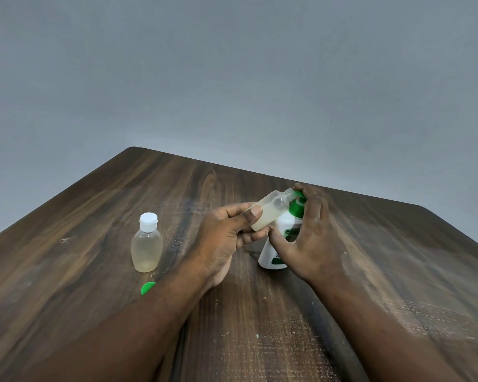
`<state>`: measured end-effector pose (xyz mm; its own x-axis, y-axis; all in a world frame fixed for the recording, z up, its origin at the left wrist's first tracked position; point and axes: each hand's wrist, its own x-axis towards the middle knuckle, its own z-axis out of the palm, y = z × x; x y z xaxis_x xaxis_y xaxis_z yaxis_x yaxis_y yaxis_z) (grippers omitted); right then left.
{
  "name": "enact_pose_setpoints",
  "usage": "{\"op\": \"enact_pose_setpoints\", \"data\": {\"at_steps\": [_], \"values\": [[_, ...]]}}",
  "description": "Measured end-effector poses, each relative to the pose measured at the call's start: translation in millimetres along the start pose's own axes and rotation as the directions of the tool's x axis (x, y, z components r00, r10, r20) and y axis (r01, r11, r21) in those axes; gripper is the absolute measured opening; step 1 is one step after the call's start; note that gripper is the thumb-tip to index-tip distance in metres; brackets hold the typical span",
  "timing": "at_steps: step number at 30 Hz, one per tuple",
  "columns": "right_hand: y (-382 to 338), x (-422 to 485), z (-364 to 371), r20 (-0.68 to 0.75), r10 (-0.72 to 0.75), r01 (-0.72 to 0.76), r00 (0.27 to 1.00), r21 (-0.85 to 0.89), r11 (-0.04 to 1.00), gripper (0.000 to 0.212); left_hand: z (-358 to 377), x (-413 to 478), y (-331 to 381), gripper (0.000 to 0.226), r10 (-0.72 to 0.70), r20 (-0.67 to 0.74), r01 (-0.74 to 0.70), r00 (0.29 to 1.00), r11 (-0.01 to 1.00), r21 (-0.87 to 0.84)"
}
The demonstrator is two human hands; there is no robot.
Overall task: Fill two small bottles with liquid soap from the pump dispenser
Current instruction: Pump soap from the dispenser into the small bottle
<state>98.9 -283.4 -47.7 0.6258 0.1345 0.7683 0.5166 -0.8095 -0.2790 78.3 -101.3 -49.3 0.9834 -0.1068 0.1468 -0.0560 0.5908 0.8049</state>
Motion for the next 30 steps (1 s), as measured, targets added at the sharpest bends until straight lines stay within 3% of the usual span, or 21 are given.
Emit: {"op": "enact_pose_setpoints", "data": {"at_steps": [10, 19, 26, 30], "values": [[1.6, 4.7, -5.6, 0.021, -0.012, 0.012, 1.0, -0.017, 1.0, 0.088, 1.0, -1.0, 2.1, 0.042, -0.007, -0.001, 0.007, 1.0, 1.0, -0.023], [-1.2, 2.6, 8.5, -0.058, -0.006, 0.005, 0.998, -0.015, 1.0, 0.083, -0.8, -0.2, 2.1, 0.046, -0.006, -0.011, 0.005, 1.0, 1.0, -0.022], [1.4, 9.1, 0.7, -0.01, -0.014, 0.014, 1.0, -0.023, 1.0, 0.086, 0.6, 1.5, 2.2, 0.043, 0.001, -0.008, -0.002, 1.0, 0.999, -0.042], [-1.2, 3.1, 5.2, -0.064, 0.016, -0.017, 0.998, -0.011, 1.0, 0.088, 1.6, 0.8, 1.1, 0.042, 0.003, 0.0, -0.003, 1.0, 1.0, -0.031]]}}
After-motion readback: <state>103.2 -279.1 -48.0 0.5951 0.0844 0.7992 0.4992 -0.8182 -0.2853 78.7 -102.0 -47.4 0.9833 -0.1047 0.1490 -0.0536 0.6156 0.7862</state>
